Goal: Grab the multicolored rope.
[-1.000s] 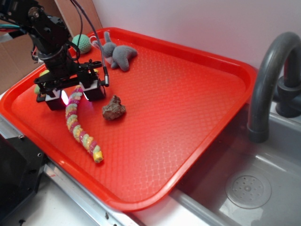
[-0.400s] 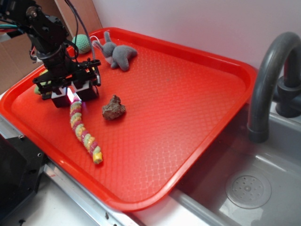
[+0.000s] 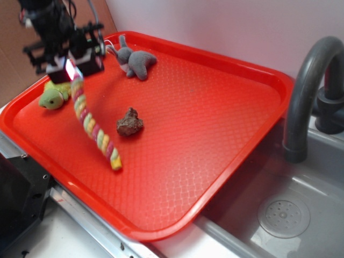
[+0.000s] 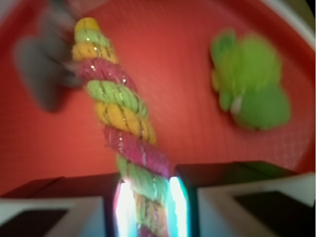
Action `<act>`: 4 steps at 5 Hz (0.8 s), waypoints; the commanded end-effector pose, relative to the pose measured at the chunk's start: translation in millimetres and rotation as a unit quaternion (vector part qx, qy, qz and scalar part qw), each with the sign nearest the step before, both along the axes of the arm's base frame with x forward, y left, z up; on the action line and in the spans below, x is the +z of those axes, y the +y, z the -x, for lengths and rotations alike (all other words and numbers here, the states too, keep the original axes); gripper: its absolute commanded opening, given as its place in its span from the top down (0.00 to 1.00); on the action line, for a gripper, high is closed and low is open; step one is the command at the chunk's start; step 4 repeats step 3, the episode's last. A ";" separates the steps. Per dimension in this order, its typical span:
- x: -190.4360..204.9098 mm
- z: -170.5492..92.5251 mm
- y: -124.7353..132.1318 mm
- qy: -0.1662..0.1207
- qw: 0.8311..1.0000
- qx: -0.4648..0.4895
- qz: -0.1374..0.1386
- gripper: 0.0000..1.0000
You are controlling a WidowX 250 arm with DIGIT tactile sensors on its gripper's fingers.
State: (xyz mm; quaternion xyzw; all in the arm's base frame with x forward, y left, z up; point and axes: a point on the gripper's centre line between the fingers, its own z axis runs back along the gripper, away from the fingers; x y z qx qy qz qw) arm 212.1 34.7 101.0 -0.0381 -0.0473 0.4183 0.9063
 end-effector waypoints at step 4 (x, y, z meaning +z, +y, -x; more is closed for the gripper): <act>161.3 29.5 -36.8 -0.100 0.984 -0.139 0.050 1.00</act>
